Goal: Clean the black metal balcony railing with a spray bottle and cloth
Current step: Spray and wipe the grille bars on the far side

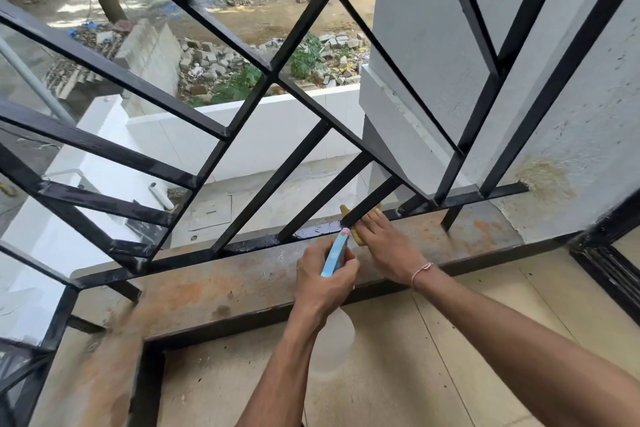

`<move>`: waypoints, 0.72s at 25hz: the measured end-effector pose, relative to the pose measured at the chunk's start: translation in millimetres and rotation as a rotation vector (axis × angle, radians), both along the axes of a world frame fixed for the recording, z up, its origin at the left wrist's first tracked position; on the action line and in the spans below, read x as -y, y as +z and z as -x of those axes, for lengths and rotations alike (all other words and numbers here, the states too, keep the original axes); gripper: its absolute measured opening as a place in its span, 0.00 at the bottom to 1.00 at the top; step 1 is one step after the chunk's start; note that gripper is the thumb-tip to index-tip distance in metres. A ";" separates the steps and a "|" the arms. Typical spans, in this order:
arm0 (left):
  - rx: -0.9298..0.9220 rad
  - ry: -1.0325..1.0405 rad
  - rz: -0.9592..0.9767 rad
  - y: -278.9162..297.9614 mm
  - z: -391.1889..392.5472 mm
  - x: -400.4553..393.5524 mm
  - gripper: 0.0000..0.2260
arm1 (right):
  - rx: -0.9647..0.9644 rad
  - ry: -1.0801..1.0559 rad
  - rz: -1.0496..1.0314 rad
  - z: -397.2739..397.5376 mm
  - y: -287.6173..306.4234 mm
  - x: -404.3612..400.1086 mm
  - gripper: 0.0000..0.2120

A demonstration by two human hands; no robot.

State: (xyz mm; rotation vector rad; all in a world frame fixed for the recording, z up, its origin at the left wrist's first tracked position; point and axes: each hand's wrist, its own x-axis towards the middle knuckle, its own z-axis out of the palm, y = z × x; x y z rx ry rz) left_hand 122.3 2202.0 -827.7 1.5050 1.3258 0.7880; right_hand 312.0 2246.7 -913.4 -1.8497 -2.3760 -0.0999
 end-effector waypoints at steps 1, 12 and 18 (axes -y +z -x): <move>0.004 -0.001 0.015 1.0 -2.4 1.4 0.01 | 0.088 0.048 0.025 -6.3 9.3 3.2 0.35; 0.013 -0.030 0.045 1.6 -13.5 0.9 0.03 | 0.863 -0.212 0.161 -50.2 22.2 23.5 0.33; 0.000 -0.018 0.045 5.6 -14.3 5.5 0.03 | 0.195 -0.262 0.289 -9.0 31.0 19.5 0.34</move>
